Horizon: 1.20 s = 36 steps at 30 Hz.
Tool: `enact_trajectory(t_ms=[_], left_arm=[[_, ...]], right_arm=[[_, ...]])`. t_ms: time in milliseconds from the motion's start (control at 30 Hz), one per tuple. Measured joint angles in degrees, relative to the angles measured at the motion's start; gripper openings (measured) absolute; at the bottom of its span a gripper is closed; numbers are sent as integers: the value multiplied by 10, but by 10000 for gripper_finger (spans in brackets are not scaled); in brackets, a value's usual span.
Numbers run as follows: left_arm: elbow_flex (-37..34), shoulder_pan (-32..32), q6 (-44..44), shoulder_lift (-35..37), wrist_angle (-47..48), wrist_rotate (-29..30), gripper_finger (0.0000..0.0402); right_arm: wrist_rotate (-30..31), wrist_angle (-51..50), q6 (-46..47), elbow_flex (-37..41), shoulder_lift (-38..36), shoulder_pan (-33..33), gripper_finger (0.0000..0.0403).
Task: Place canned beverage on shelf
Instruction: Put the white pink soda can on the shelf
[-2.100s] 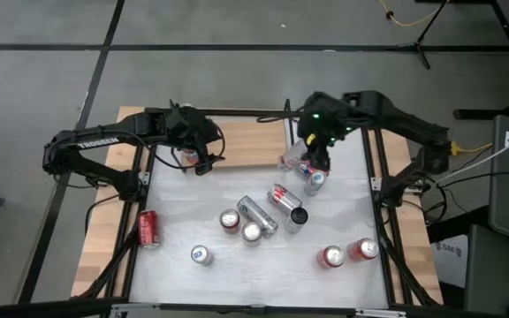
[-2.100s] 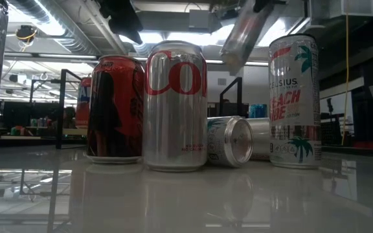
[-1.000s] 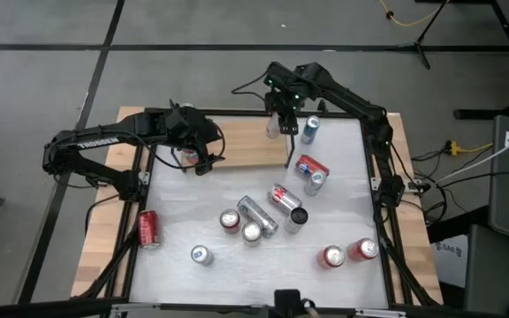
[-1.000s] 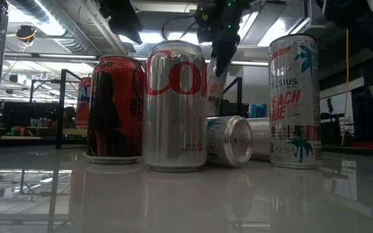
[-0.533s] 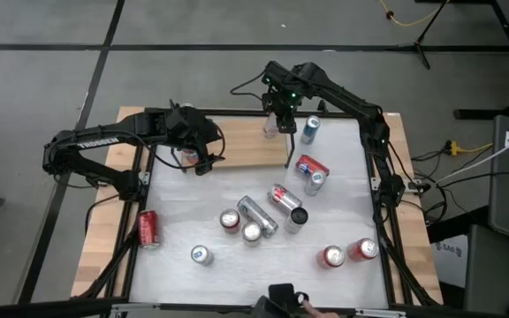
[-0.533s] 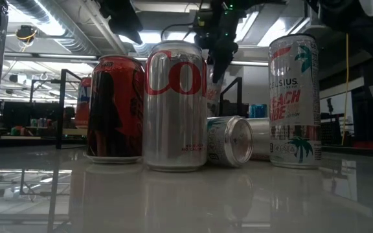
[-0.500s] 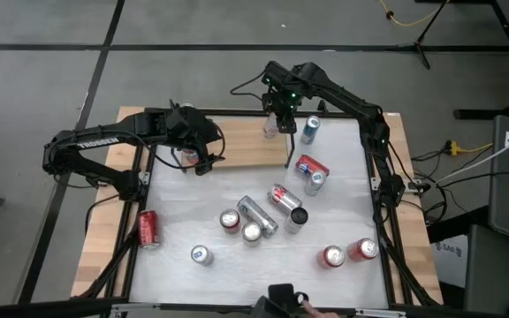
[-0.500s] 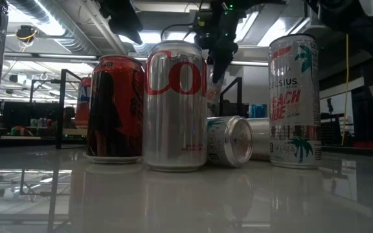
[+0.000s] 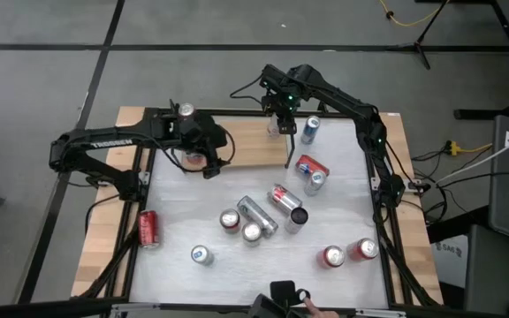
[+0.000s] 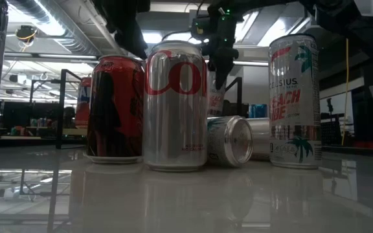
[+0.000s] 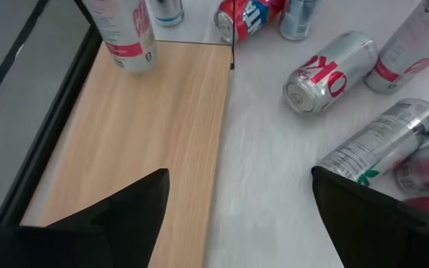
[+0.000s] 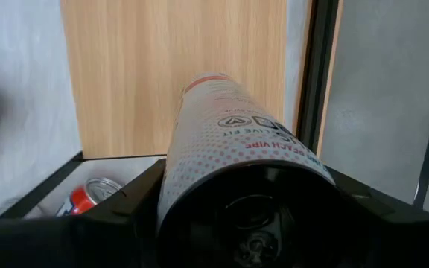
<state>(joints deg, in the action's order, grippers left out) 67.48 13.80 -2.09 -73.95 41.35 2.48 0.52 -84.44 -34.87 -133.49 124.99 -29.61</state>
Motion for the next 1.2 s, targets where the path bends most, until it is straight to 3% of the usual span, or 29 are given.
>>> enact_trajectory(t_ms=[1200], left_arm=[[-1,-3,0,-16,-11,-2,322]], right_arm=[[-16,12,0,1,9,0,250]])
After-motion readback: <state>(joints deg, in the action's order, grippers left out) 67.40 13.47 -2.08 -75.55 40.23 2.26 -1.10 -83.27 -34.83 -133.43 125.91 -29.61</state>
